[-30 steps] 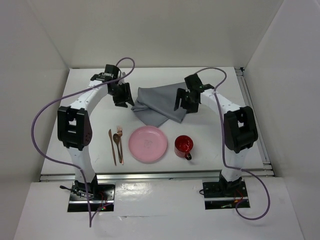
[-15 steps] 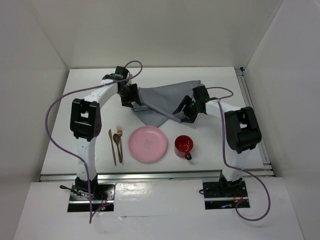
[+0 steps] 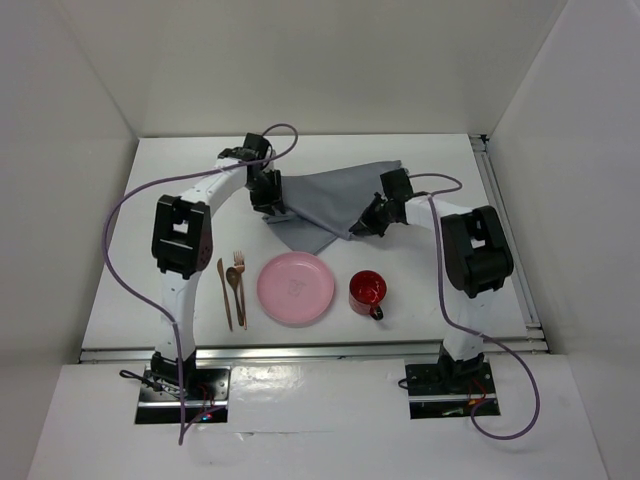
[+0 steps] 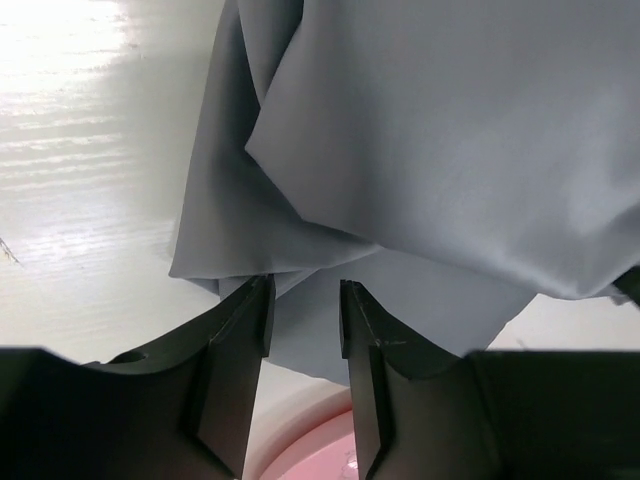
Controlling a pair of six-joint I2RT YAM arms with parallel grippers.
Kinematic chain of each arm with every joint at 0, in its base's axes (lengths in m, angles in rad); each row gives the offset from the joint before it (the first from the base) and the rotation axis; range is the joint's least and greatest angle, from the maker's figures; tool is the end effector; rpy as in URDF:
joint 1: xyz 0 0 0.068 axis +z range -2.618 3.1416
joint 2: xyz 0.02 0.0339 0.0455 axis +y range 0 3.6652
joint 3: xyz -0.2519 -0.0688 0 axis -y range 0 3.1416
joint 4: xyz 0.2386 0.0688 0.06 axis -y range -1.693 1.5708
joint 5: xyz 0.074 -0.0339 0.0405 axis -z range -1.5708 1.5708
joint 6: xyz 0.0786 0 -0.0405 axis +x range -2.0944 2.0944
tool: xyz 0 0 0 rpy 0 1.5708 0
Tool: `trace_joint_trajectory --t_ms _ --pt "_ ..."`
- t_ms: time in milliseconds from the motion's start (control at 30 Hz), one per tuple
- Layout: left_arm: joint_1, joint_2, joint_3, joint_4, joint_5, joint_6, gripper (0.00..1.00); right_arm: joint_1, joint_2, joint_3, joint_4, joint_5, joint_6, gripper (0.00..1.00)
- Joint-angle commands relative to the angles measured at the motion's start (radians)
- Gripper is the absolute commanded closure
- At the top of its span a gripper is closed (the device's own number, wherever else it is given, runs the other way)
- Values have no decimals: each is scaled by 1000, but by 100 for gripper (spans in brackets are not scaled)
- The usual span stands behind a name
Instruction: Set the dinner table for one person
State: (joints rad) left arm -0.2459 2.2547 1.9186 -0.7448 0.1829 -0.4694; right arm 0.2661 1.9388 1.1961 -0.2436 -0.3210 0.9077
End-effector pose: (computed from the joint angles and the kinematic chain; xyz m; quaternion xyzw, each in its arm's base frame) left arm 0.4770 -0.1345 0.1532 -0.0857 0.9625 -0.1675 0.1952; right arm 0.3880 0.1315 0.1075 0.2544 0.9116 0.2849 0.1521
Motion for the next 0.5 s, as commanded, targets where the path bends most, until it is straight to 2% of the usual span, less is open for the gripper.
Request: trace_joint_trajectory --t_ms 0,233,467 --pt "-1 -50 -9 -22 -32 31 51 9 -41 94 -8 40 -9 100" --pt "-1 -165 -82 -21 -31 54 51 9 -130 214 -74 59 -76 100" --pt "-1 -210 -86 -22 -13 54 47 9 -172 198 -134 69 -128 100"
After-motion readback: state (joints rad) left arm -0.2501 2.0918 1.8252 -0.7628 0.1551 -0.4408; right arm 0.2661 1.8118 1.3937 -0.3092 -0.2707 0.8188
